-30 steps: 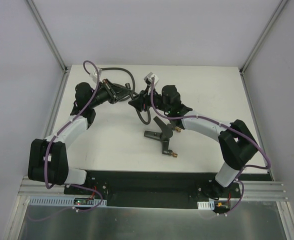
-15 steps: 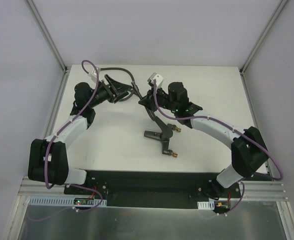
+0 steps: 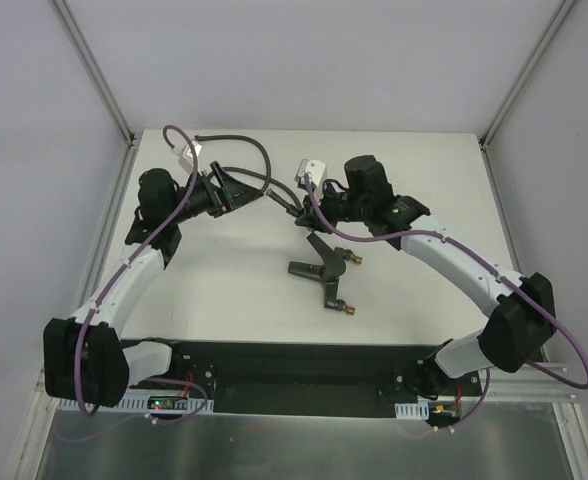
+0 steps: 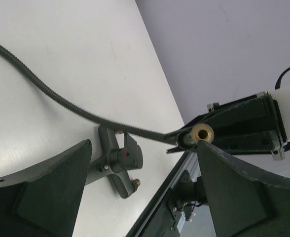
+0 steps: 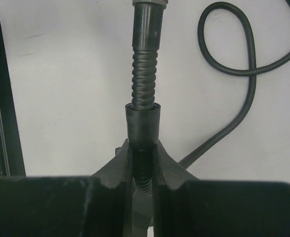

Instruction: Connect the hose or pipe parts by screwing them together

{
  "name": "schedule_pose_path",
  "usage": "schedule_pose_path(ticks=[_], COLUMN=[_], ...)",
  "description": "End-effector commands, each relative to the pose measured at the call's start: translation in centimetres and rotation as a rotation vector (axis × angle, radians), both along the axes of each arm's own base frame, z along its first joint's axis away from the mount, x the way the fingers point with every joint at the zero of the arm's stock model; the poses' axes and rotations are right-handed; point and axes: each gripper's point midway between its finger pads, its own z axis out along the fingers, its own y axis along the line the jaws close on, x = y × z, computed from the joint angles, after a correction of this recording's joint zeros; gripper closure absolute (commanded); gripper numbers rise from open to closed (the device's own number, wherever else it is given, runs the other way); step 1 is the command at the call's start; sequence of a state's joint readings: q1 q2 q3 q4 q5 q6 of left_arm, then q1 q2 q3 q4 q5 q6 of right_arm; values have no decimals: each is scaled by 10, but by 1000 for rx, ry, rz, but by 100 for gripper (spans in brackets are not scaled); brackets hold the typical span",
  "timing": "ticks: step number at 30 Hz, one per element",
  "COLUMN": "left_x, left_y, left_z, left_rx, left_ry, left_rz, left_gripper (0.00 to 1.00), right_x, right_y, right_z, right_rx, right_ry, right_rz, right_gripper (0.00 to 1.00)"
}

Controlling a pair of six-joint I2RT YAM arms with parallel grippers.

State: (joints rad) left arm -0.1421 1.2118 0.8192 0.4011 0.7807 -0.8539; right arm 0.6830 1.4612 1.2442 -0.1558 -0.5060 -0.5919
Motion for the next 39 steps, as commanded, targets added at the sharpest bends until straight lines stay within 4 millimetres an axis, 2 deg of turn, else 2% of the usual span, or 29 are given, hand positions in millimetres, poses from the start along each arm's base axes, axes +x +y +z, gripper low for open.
schedule_pose_path(ticks=[1,5,6,8,9,10,12,13,15,17,19,21,25,32,33,35,36,38,39], left_x=[-13,-10,-10,-10,-8,-8,-7,-7,-5,-4,-3,-2,1,1,1,0,0,-1,-1], left_y=[18,47,51,56,60,63,69,69,81,84,83,82,79,77,77,77,76,76,74], left_z=[8,-3,-14,-20,-23,-30,-38,-43,-55,-66,-68,-65,-60,-66,-66,-69,-69,-69,-68], left_rx=[112,123,123,129,132,135,133,136,110,77,70,71,74,81,82,82,83,81,77], left_ry=[-81,-5,39,68,85,121,156,185,261,329,342,332,318,326,324,327,323,319,316], left_rz=[55,204,228,243,259,268,289,293,331,328,300,293,256,227,225,223,220,214,204], left_gripper=[15,15,15,15,16,16,16,16,16,16,17,16,16,16,16,16,16,16,16], right_x=[-17,-3,4,19,26,37,48,57,66,77,84,86,91,79,76,75,72,70,70], right_y=[-20,-53,-58,-74,-76,-87,-88,-94,-89,-91,-88,-81,-60,-45,-43,-35,-33,-25,-22], right_z=[5,-10,-2,-1,11,15,22,33,39,48,50,61,85,71,62,66,54,66,68], right_rx=[-136,-366,-402,-535,-557,-627,-703,-747,-822,-904,-982,-1021,-978,-1043,-1058,-1074,-1093,-1091,-1098], right_ry=[-48,-82,-127,-211,-259,-305,-388,-441,-537,-618,-730,-887,-1189,-1306,-1315,-1417,-1446,-1536,-1576], right_rz=[92,7,-13,-60,-78,-131,-125,-163,-129,-160,-88,-18,-13,129,160,182,221,212,207], right_gripper=[99,99,99,99,99,99,99,99,99,99,99,99,99,99,99,96,95,94,89])
